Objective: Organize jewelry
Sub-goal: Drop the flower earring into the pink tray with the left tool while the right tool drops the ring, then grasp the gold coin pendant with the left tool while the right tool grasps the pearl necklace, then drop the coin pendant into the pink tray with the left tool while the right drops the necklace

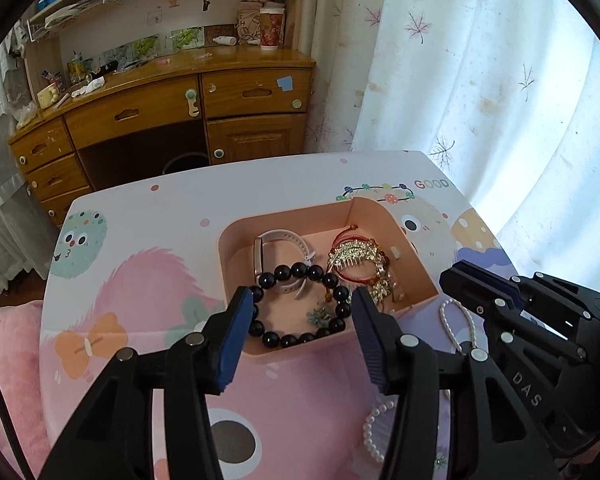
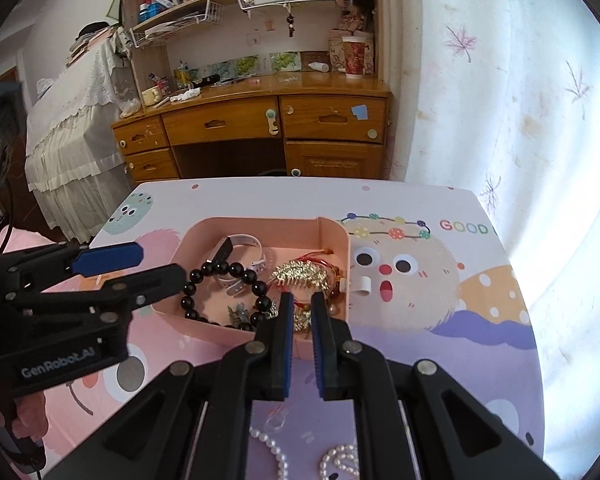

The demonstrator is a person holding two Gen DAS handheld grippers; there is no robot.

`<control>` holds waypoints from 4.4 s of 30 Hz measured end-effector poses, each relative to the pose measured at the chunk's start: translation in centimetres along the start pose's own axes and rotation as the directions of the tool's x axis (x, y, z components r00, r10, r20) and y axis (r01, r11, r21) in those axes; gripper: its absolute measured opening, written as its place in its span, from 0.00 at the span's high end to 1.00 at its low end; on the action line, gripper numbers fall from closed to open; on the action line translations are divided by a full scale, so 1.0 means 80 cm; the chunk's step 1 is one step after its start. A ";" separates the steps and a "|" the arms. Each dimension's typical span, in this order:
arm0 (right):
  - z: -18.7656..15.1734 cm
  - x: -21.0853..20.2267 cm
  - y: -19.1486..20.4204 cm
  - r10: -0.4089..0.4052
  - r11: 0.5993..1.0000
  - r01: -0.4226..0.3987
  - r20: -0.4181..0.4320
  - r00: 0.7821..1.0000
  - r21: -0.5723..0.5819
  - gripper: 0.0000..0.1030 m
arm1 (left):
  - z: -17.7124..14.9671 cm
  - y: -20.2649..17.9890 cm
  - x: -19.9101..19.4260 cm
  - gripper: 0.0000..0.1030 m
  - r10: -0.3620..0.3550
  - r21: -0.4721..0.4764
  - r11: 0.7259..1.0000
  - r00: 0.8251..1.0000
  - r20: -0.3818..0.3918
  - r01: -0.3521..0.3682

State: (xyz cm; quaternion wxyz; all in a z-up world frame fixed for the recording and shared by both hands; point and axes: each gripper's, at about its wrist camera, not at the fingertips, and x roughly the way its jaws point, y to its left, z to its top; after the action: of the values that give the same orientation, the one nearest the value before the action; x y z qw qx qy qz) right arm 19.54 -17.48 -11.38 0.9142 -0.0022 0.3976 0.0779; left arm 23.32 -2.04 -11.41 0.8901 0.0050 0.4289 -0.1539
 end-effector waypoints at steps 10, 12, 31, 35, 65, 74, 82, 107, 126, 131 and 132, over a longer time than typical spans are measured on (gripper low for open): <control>-0.038 -0.028 -0.015 0.019 0.986 -0.011 -0.046 0.999 0.166 0.81 | -0.031 0.000 -0.023 0.39 -0.022 0.015 1.000 0.999 -0.024 0.023; -0.048 -0.035 -0.019 0.028 0.979 -0.017 -0.053 0.998 0.202 0.76 | -0.042 -0.001 -0.029 0.38 -0.033 0.020 0.999 0.999 -0.031 0.033; -0.143 -0.070 -0.044 0.052 0.927 0.035 -0.220 0.974 0.374 0.51 | -0.154 -0.042 -0.056 0.27 -0.147 0.047 0.986 0.973 -0.176 0.158; -0.142 -0.062 -0.053 0.012 0.946 0.069 -0.249 0.968 0.317 0.41 | -0.176 -0.063 -0.058 0.27 -0.191 0.058 0.977 0.965 -0.180 0.204; -0.098 0.047 -0.086 0.054 0.958 -0.129 -0.281 0.958 -0.256 0.23 | -0.218 -0.140 -0.017 0.64 0.035 -0.017 0.999 0.981 -0.193 -0.039; -0.090 0.054 -0.077 0.064 0.950 -0.140 -0.267 0.961 -0.278 0.28 | -0.222 -0.153 -0.015 0.65 0.102 0.011 0.995 0.979 -0.177 -0.102; -0.097 0.042 -0.057 0.119 0.927 -0.206 -0.276 0.954 -0.313 0.76 | -0.223 -0.160 -0.015 0.73 0.107 0.003 0.994 0.981 -0.160 -0.108; -0.079 0.029 -0.085 0.255 0.959 -0.282 -0.313 0.915 -0.042 0.96 | -0.225 -0.157 -0.017 0.85 0.087 -0.037 0.995 0.986 -0.143 -0.093; 0.025 -0.048 -0.073 0.380 0.925 -0.377 -0.090 0.921 0.051 0.96 | -0.192 -0.123 -0.054 0.84 0.079 0.012 0.997 0.991 -0.112 -0.078; 0.057 -0.062 -0.063 0.375 0.927 -0.374 -0.024 0.927 0.041 0.96 | -0.170 -0.109 -0.068 0.84 0.070 0.033 0.997 0.992 -0.106 -0.067; 0.061 -0.064 -0.063 0.371 0.928 -0.371 -0.012 0.928 0.038 0.96 | -0.166 -0.106 -0.069 0.84 0.067 0.035 0.997 0.992 -0.103 -0.063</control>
State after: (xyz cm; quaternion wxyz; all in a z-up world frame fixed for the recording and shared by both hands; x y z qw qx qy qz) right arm 20.36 -22.83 -4.57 0.8792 0.0884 0.4007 0.2423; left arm 7.60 -6.78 -14.49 0.8708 0.0414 0.4719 -0.1312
